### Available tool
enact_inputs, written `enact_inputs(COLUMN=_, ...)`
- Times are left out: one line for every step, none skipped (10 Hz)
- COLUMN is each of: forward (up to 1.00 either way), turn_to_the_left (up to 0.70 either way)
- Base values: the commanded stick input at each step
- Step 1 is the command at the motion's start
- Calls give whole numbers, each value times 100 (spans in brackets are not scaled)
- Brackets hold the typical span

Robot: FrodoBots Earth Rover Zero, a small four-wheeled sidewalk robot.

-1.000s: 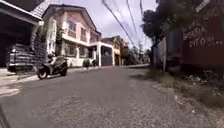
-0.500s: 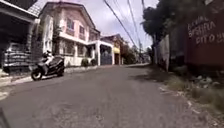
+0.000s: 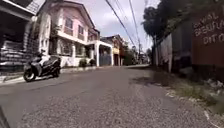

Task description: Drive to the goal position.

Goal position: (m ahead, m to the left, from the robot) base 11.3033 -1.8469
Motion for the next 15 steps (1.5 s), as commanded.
enact_inputs(forward=70, turn_to_the_left=0)
enact_inputs(forward=70, turn_to_the_left=0)
enact_inputs(forward=70, turn_to_the_left=0)
enact_inputs(forward=70, turn_to_the_left=0)
enact_inputs(forward=70, turn_to_the_left=0)
enact_inputs(forward=70, turn_to_the_left=0)
enact_inputs(forward=70, turn_to_the_left=0)
enact_inputs(forward=70, turn_to_the_left=0)
enact_inputs(forward=70, turn_to_the_left=0)
enact_inputs(forward=70, turn_to_the_left=0)
enact_inputs(forward=70, turn_to_the_left=0)
enact_inputs(forward=70, turn_to_the_left=0)
enact_inputs(forward=70, turn_to_the_left=0)
enact_inputs(forward=70, turn_to_the_left=0)
enact_inputs(forward=70, turn_to_the_left=0)
